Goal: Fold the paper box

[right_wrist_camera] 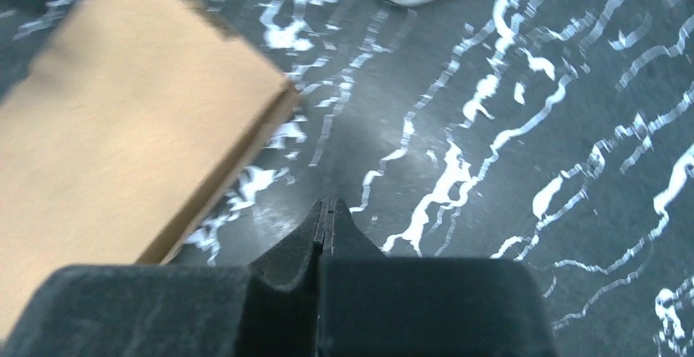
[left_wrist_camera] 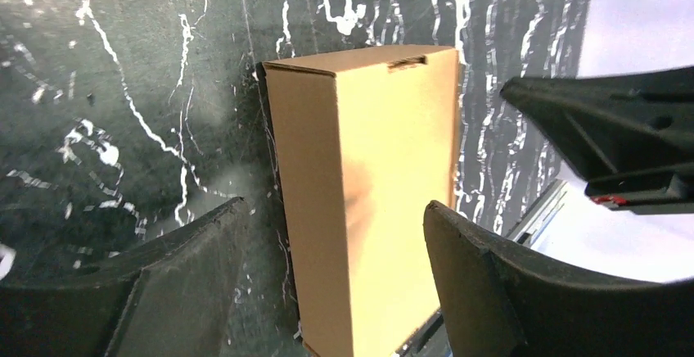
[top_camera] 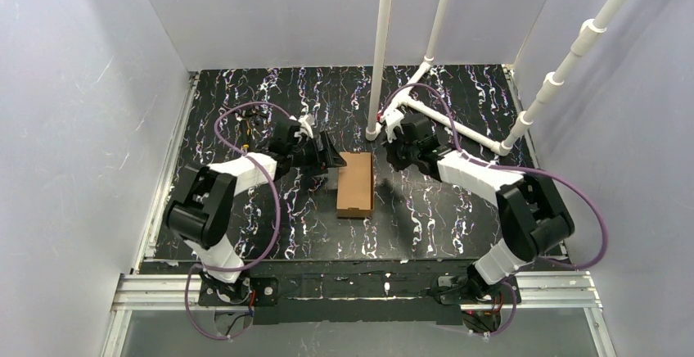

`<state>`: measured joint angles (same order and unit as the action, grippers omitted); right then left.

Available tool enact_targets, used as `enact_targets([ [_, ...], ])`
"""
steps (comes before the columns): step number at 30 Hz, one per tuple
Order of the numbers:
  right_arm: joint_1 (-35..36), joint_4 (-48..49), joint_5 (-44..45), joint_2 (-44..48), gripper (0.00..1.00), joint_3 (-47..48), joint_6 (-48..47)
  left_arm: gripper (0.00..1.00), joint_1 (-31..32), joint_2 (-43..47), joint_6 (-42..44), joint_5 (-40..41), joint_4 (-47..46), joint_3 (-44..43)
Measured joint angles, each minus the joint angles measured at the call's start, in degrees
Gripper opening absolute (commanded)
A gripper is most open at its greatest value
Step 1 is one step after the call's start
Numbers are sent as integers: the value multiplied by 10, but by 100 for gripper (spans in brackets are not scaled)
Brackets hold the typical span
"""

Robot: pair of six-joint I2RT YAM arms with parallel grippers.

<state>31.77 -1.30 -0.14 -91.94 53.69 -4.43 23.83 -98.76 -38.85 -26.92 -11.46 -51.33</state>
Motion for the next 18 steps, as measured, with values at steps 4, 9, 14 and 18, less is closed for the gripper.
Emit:
enact_targets([
  [4,7,-11,-87,48,1,-18,-41,67,-13,71,-2,4,6,27],
  [9,37,-62,-156,60,1,-62,-115,65,-10,141,-1,-1,35,78],
  [14,71,-101,-195,60,1,-73,-180,61,19,160,-4,2,68,126],
  [18,106,-109,-207,60,1,-82,-205,54,57,158,-16,8,74,133],
])
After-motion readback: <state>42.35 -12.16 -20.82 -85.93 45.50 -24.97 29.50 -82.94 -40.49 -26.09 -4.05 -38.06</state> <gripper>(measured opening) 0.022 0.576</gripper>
